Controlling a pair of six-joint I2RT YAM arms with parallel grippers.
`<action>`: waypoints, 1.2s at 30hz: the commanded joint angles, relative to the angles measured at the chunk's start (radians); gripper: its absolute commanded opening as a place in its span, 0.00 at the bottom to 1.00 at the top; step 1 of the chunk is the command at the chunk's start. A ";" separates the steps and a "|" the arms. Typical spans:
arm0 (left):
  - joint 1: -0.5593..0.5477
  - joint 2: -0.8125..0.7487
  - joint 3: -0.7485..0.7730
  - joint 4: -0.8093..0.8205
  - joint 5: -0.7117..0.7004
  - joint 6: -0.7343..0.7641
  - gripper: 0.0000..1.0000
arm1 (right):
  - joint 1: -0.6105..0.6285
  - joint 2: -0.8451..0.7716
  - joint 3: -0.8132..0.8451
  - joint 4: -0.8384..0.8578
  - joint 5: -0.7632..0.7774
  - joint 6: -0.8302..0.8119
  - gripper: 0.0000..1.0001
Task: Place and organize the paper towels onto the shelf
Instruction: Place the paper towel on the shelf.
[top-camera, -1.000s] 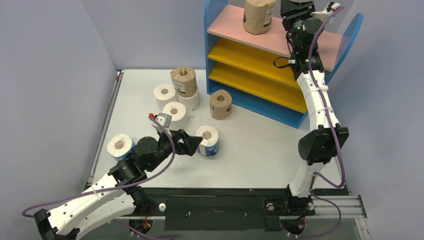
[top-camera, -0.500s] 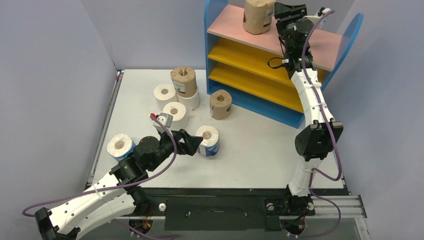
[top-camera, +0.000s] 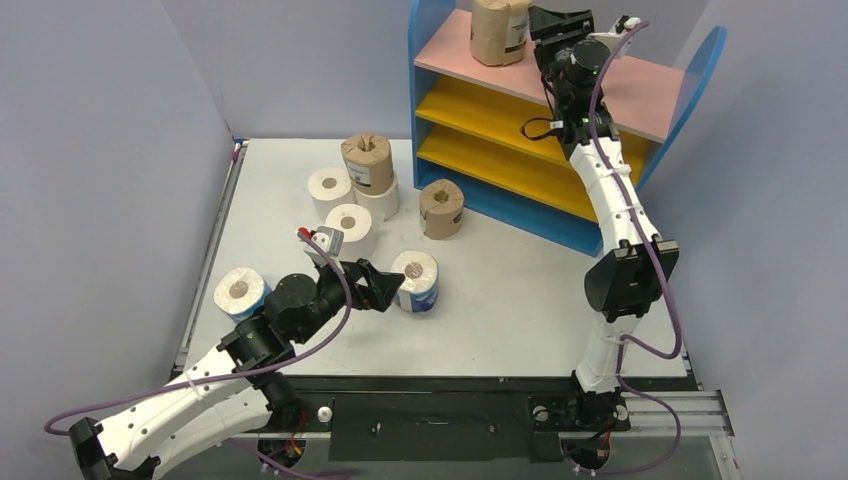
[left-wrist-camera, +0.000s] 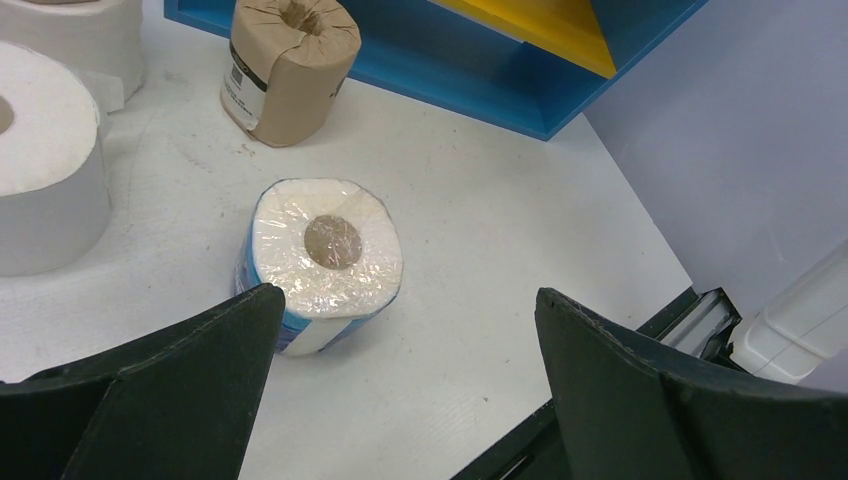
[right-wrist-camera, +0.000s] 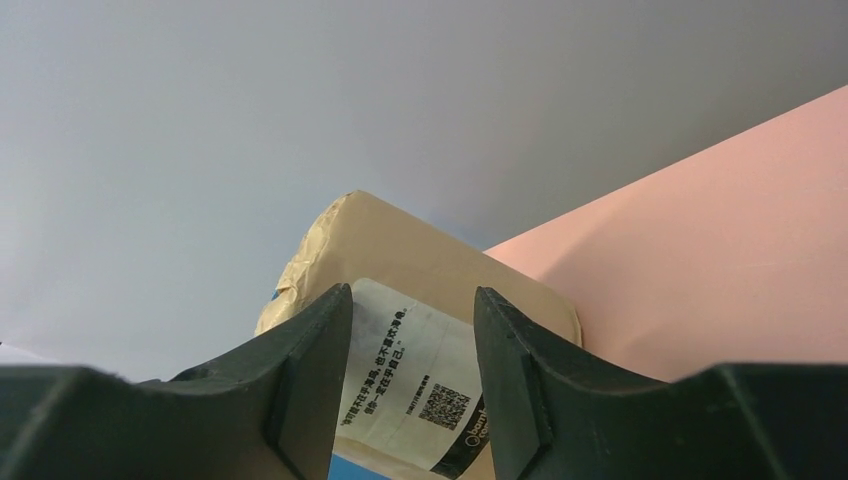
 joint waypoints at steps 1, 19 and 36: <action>0.006 -0.007 -0.002 0.043 0.000 0.014 0.96 | 0.016 0.047 0.040 0.041 -0.041 0.021 0.45; 0.007 0.016 0.008 0.045 0.013 0.004 0.96 | -0.039 0.012 0.052 0.030 -0.002 0.022 0.48; 0.013 0.026 0.018 0.038 0.008 0.014 0.96 | -0.017 0.180 0.263 -0.028 -0.049 0.080 0.50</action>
